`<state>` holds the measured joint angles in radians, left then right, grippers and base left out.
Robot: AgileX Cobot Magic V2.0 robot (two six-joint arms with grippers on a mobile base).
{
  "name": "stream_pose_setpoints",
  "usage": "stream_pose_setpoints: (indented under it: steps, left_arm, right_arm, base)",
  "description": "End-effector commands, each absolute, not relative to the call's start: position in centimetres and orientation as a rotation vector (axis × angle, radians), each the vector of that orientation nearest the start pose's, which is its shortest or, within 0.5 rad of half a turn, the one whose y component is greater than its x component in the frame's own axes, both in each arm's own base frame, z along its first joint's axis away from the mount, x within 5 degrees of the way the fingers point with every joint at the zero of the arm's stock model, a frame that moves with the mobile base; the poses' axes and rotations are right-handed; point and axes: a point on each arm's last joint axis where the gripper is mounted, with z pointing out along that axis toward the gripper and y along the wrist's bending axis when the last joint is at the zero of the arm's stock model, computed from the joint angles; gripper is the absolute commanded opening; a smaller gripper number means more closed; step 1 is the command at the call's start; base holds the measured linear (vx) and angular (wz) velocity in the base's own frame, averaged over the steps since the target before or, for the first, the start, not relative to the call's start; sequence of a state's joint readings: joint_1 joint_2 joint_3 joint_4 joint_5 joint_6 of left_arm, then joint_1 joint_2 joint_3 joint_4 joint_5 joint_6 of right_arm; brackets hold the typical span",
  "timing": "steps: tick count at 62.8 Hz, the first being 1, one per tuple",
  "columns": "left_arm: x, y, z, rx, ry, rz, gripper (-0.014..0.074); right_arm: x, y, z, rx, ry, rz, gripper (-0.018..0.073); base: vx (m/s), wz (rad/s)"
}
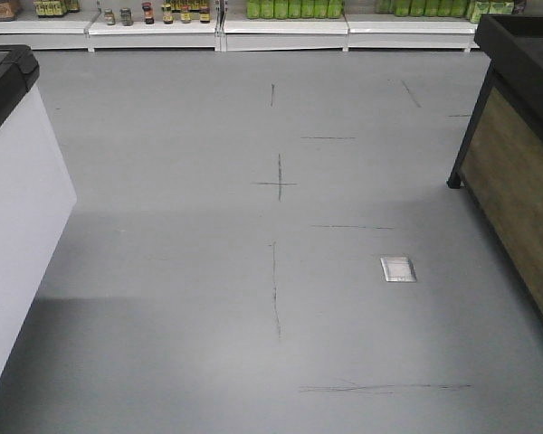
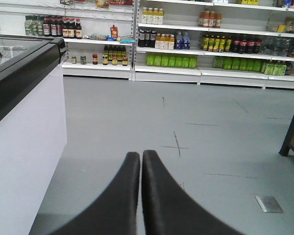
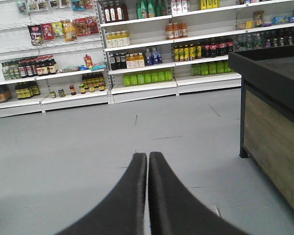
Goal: Pick three apples into basket with both arms
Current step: 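Drive the base forward across the store floor toward the fruit tables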
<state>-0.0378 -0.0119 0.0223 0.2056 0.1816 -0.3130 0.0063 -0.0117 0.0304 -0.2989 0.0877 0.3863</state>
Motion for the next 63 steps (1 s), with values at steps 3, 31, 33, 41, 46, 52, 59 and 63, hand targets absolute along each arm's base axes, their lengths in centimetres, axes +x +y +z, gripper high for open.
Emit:
stream_pose_setpoints:
  steps: [3,31,33,41,46,52,59,63]
  left_arm:
    - [5.57,0.01,19.40,-0.075,1.600,-0.094,-0.0006]
    - [5.57,0.01,19.40,-0.075,1.600,-0.094,-0.0006]
    - [5.57,0.01,19.40,-0.075,1.600,-0.094,-0.0006]
    - [5.57,0.01,19.40,-0.075,1.600,-0.094,-0.0006]
    - [5.57,0.01,19.40,-0.075,1.600,-0.094,-0.0006]
    - [5.57,0.01,19.40,-0.075,1.600,-0.094,-0.0006]
    - [5.57,0.01,19.40,-0.075,1.600,-0.094,-0.0006]
    - [5.57,0.01,19.40,-0.075,1.600,-0.094,-0.0006]
  right_arm:
    - [5.62,-0.03,19.93,0.058,1.512,0.057,-0.0004]
    - [5.62,-0.03,19.93,0.058,1.512,0.057,-0.0004]
    - [5.62,-0.03,19.93,0.058,1.512,0.057,-0.0004]
    - [5.62,-0.03,19.93,0.058,1.512,0.057,-0.0004]
    - [5.62,-0.03,19.93,0.058,1.512,0.057,-0.0004]
    - [5.62,-0.03,19.93,0.058,1.512,0.057,-0.0004]
    - [5.62,-0.03,19.93,0.058,1.512,0.057,-0.0004]
    - [5.62,-0.03,19.93,0.058,1.512,0.057,-0.0004]
  base:
    - [0.03,0.00]
    - [0.08,0.00]
    - [0.11,-0.04]
    - [0.11,-0.05]
    - [0.11,0.00]
    - [0.11,0.09]
    - [0.12,0.16]
    - [0.13,0.16]
